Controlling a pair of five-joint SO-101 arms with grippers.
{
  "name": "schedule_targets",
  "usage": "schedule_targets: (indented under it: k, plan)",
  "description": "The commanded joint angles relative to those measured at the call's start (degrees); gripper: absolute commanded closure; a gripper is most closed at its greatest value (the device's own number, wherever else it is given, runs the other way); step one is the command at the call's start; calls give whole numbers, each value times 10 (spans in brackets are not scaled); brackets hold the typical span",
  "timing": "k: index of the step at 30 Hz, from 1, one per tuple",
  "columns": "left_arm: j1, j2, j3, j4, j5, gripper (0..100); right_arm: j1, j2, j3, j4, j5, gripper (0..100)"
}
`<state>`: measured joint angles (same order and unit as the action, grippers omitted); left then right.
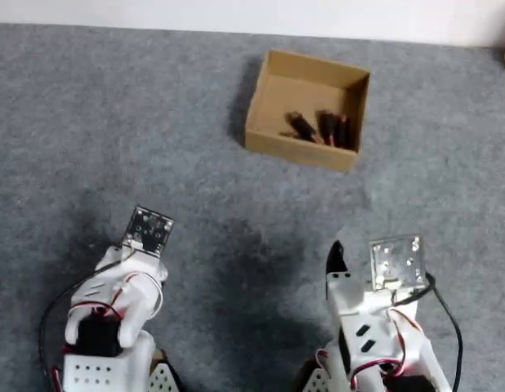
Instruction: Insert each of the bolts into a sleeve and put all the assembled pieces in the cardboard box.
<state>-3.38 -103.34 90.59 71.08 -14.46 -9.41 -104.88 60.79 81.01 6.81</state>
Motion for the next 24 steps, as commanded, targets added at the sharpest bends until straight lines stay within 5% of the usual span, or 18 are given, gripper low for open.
schedule_targets:
  k: [1, 7, 19, 24]
  plan:
    - [-6, 0, 69, -25, -1, 990, 60, -2, 29, -27, -4, 627]
    - [-57, -8, 65, -25, 0, 990, 169, -3, 188, -120, -7, 627]
    - [-65, -8, 65, -24, 1, 991, 164, -3, 327, -122, -73, 627]
    - [-65, -8, 65, -24, 1, 991, 162, -3, 350, -111, -35, 627]
